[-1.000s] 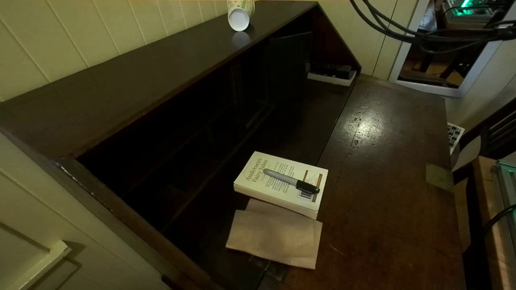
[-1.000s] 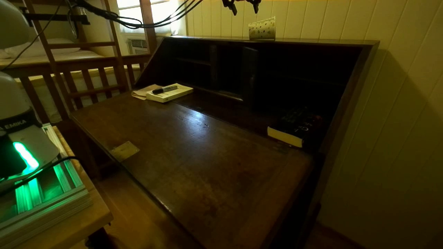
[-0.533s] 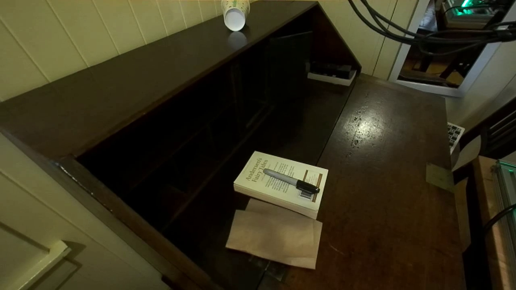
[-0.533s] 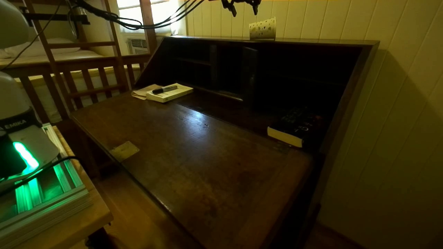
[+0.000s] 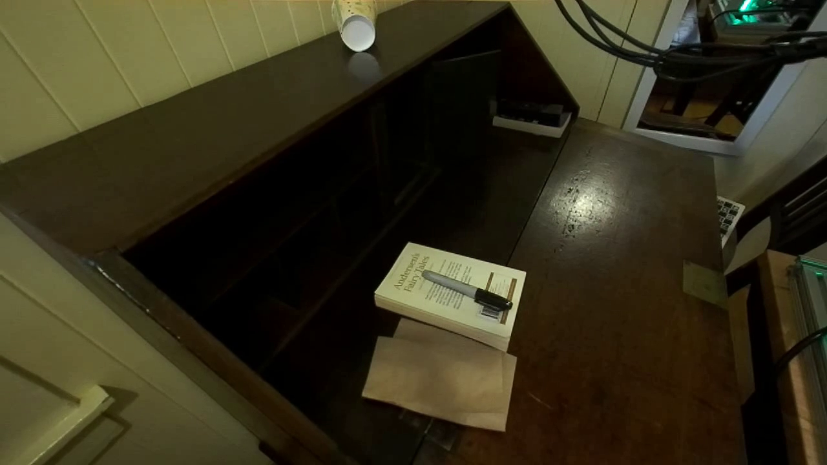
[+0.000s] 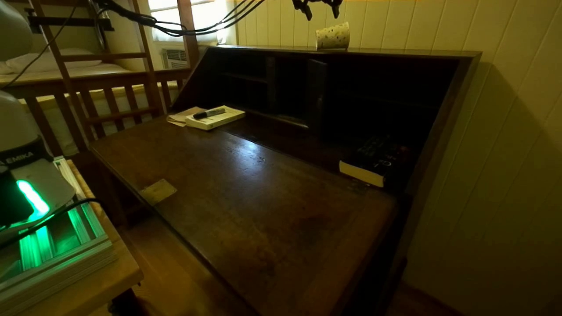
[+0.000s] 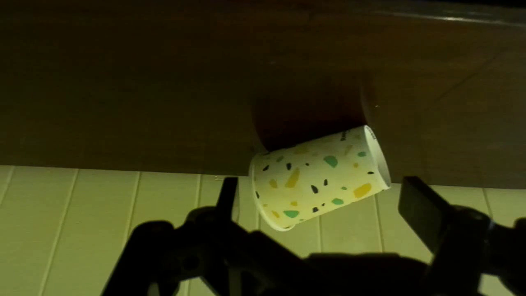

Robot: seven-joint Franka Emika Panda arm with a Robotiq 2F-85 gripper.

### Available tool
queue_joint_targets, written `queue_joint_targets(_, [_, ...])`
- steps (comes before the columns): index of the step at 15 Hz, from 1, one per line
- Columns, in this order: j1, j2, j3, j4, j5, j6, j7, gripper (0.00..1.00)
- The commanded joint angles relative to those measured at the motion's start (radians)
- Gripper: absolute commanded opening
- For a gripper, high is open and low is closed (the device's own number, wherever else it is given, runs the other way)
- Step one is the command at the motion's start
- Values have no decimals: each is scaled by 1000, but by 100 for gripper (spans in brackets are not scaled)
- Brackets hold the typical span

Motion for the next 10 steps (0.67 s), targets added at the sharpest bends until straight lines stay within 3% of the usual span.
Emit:
queue_joint_targets(1, [144,-4,-172,98,52,-85,4,100])
queue_joint_targets(6, [313,30,-373,254,135,-272,-50,100])
queue_joint_targets(10, [371,78,-459,380,256,-435,-191,100])
